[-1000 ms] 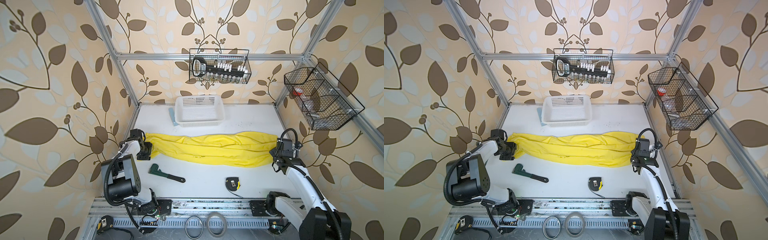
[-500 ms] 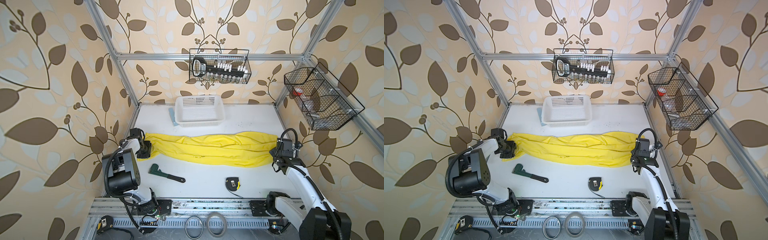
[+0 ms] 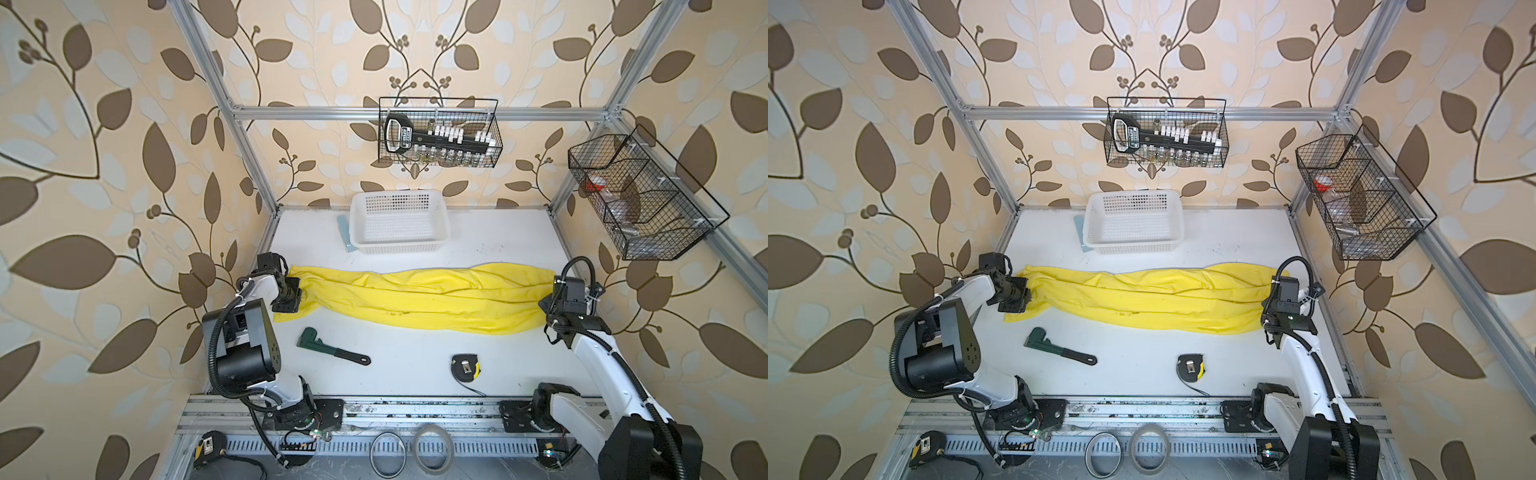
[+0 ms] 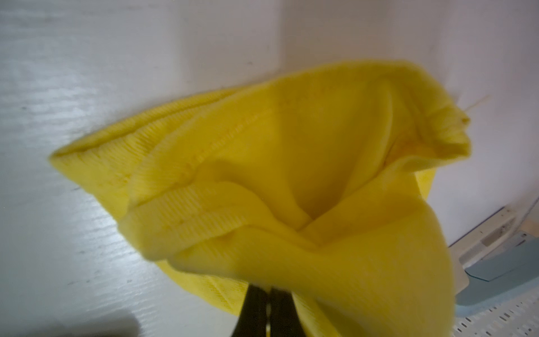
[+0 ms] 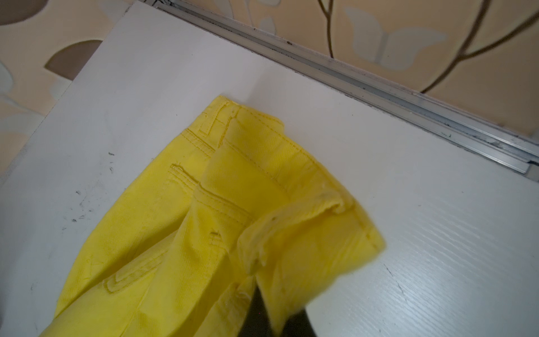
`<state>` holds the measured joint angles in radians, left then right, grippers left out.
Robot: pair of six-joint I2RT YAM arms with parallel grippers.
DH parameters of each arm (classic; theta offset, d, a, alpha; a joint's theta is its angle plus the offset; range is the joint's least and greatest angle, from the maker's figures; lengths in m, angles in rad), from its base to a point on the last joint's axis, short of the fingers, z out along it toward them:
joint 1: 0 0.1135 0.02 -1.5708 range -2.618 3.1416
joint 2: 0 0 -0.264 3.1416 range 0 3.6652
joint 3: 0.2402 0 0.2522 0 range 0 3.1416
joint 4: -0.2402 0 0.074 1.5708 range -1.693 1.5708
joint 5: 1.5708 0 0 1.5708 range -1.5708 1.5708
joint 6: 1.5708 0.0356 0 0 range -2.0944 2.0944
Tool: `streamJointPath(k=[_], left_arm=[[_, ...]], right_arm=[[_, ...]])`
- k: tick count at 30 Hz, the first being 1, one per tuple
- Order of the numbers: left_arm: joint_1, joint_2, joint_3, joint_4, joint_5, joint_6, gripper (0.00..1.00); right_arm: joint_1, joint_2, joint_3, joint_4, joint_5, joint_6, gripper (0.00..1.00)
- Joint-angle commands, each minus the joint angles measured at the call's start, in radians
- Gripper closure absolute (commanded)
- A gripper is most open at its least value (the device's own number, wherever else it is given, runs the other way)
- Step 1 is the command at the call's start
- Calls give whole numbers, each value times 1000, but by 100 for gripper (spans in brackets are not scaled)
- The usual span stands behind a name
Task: Fold and stack the trousers
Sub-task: 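Lift the trousers with both grippers and stretch them taut above the table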
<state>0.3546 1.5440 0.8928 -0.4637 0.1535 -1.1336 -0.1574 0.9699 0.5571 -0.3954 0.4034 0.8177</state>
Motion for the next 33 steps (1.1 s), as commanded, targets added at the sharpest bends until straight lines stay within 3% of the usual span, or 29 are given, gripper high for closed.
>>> streamJointPath(k=[1,12,20,33], left_arm=[[11,-64,75,-70,-16,66,100],[34,-283,362,-344,-289,394,100],[68,-374,601,-418,-476,502,100],[89,-246,847,-417,-409,520,100]], right_arm=[[-2,-15,4,9,-5,-4,100],[-6,-40,121,-43,29,16,100],[2,-50,263,-82,37,57,100],[121,-12,652,-148,-23,23,100]])
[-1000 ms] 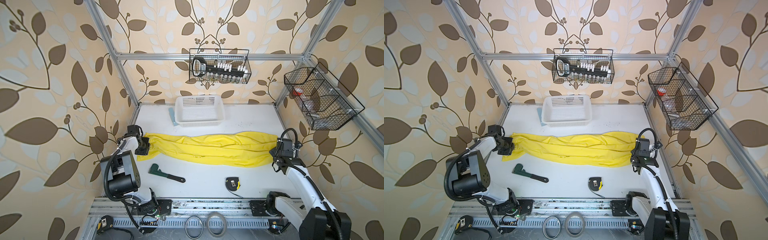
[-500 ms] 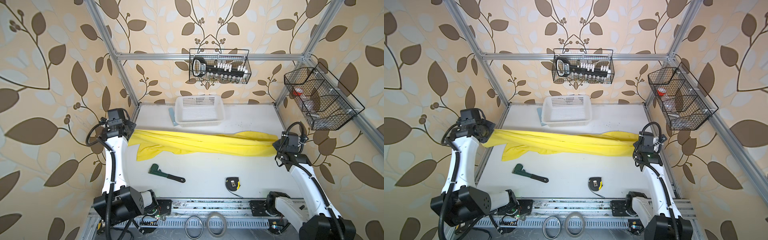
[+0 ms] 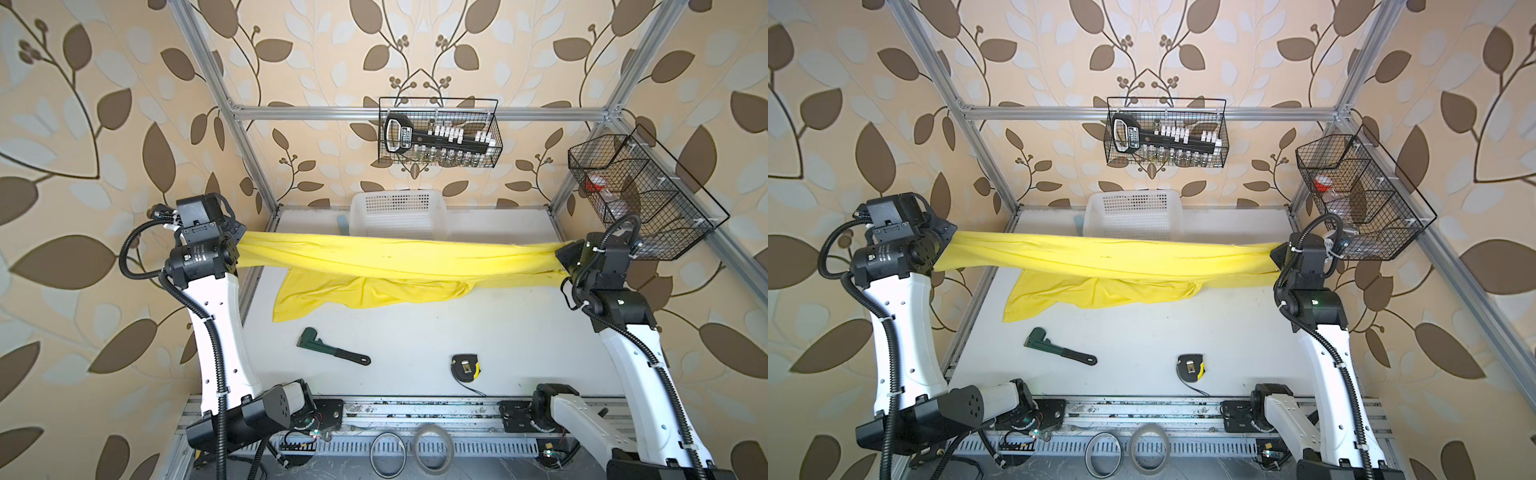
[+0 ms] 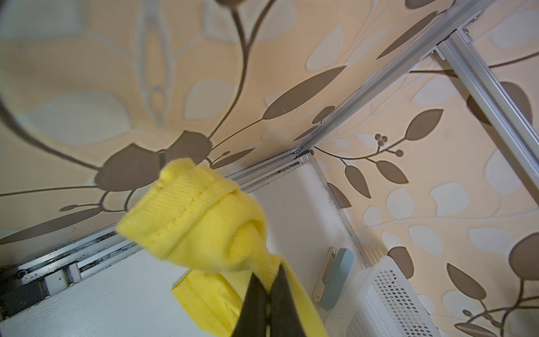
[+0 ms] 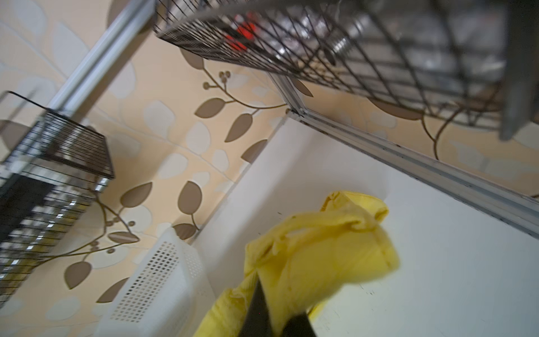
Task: Fold and stack the trousers
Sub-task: 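Lift the trousers with both grippers and stretch them taut above the table, then lower the stretched trousers onto the table with both grippers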
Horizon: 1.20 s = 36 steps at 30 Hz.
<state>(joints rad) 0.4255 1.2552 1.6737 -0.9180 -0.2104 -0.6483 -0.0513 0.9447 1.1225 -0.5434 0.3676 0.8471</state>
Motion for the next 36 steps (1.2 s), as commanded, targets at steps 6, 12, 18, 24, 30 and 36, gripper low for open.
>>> streamJointPath(k=[6,12,18,24,30,36], left_arm=[[53,146,184,32,9,38,100],[56,256,325,9,66,38,100],[57,316,368,15,118,32,100],[57,248,265,40,168,44,100],[57,87,119,31,146,106,100],[58,-61,68,-20,67,136,100]], right_arm=[[73,94,240,1,9,-18,100],[94,201,327,60,-18,-47,100],[108,304,401,70,-35,-65,100],[120,263,387,-34,-11,-69,100],[183,94,270,-171,70,-73,100],[407,-81,241,-314,193,-37,100]])
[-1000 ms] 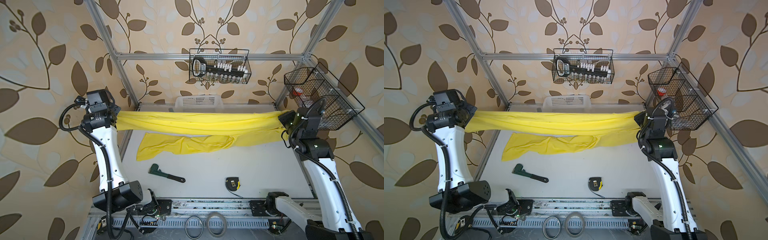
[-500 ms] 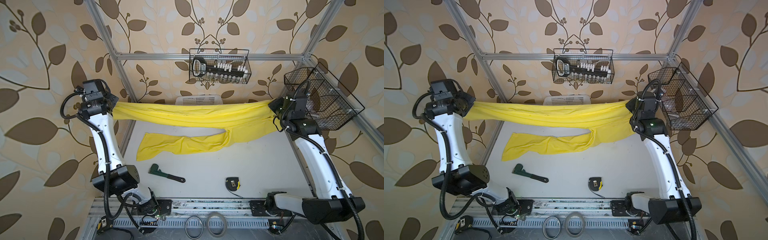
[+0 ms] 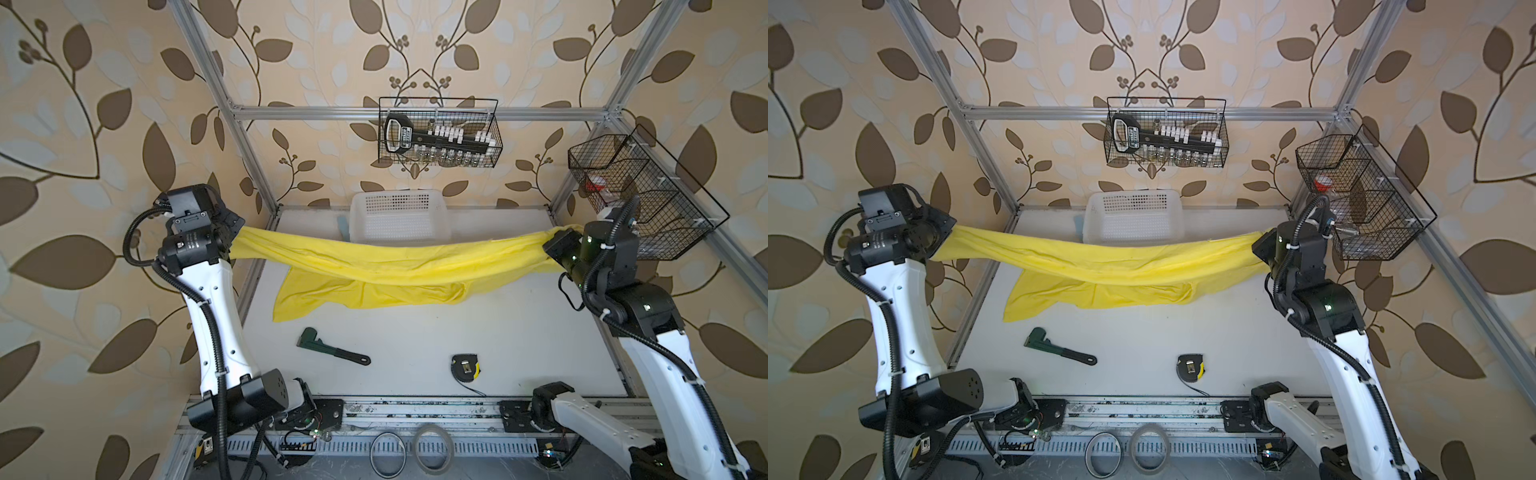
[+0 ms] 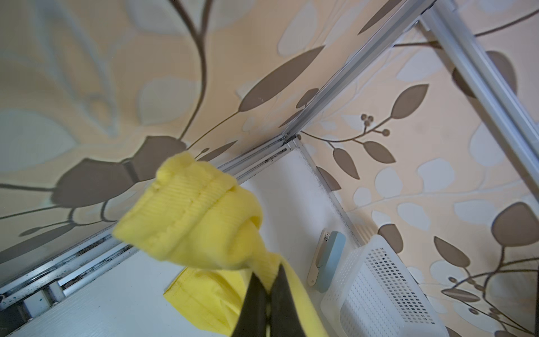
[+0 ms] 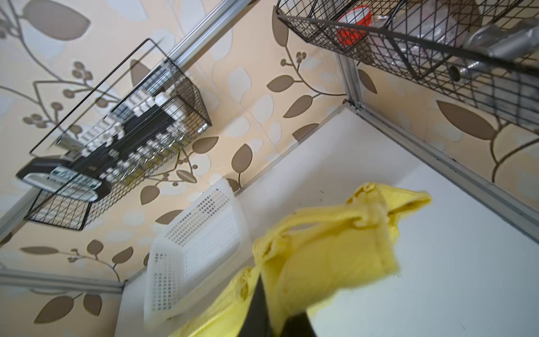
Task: Fold and stack the trousers
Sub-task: 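Lower the stretched trousers onto the table with both grippers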
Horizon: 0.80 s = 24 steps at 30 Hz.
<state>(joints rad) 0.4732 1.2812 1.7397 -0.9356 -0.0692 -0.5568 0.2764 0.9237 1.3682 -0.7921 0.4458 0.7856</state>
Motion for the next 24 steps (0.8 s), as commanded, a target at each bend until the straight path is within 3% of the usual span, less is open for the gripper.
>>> streamJointPath(k=[1,7,12,14,15,18,20,24], left_arm=[[9,-112,2,-16,-98,46,100],[9,-194,15,-60,-170,88,100],[10,-132,-57,-7,-71,74,100],[8,-94,-123,48,-30,62,100],[8,-67,-157,72,1,53,100],[-6,10,-244,149,81,32,100],[-37,67,-294,195,61,29,100],[-87,222,-319,224,47,14,100]], right_arm=[[135,-87,-2,-95,151,54,100],[420,-172,60,-299,396,238,100],[422,-152,20,-380,556,326,100],[347,-124,-33,-345,569,289,100],[266,-108,-65,-322,519,269,100],[-30,-125,-240,-117,208,164,100],[-173,-118,-346,-16,56,122,100],[-245,-7,-418,72,-8,82,99]])
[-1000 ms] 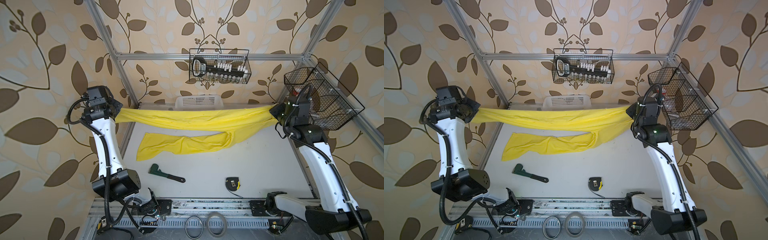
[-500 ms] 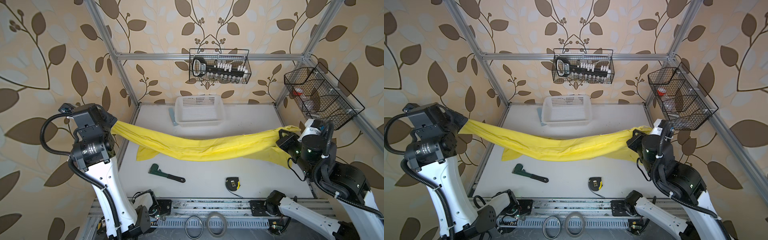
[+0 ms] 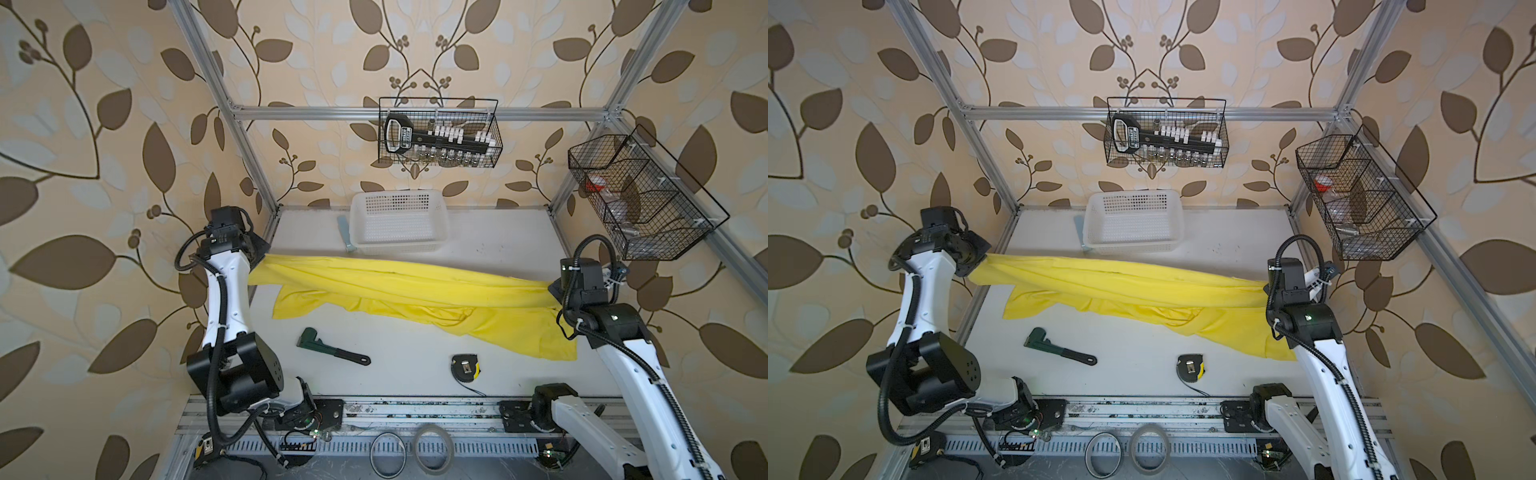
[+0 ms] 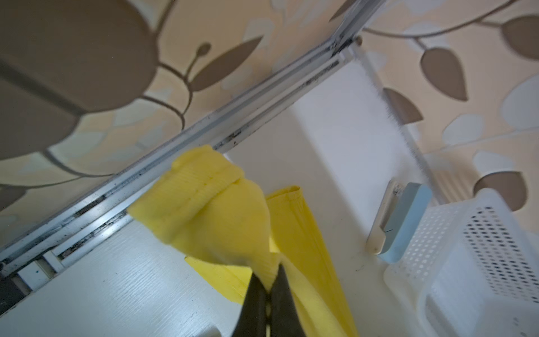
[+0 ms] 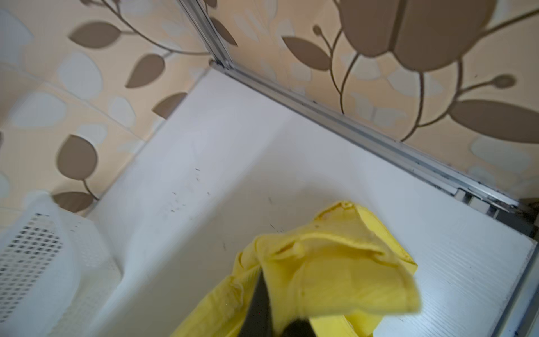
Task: Fold and stack the trousers
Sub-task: 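Lower the stretched trousers onto the table with both grippers, then release the trousers and move both grippers toward the trouser edges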
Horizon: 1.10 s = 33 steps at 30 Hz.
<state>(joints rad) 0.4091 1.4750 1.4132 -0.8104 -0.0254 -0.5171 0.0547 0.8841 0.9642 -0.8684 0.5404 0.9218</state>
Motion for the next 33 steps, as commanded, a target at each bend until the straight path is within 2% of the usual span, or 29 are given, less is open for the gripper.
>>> streamJointPath(k=[1,3,7,13,33], left_arm=[[-39,63,10,111,0,-30,100],[-70,126,32,116,-38,-28,100],[-75,249,102,104,-45,-46,100],[-79,356,209,53,-121,-36,100],[-105,579,391,3,-128,-17,98]], right_arm=[[-27,58,-23,181,-109,-69,99],[-40,113,-26,220,-109,-84,99],[-89,220,-42,301,-103,-110,99],[-146,343,-38,388,-126,-140,99],[-135,811,223,489,-127,-186,97]])
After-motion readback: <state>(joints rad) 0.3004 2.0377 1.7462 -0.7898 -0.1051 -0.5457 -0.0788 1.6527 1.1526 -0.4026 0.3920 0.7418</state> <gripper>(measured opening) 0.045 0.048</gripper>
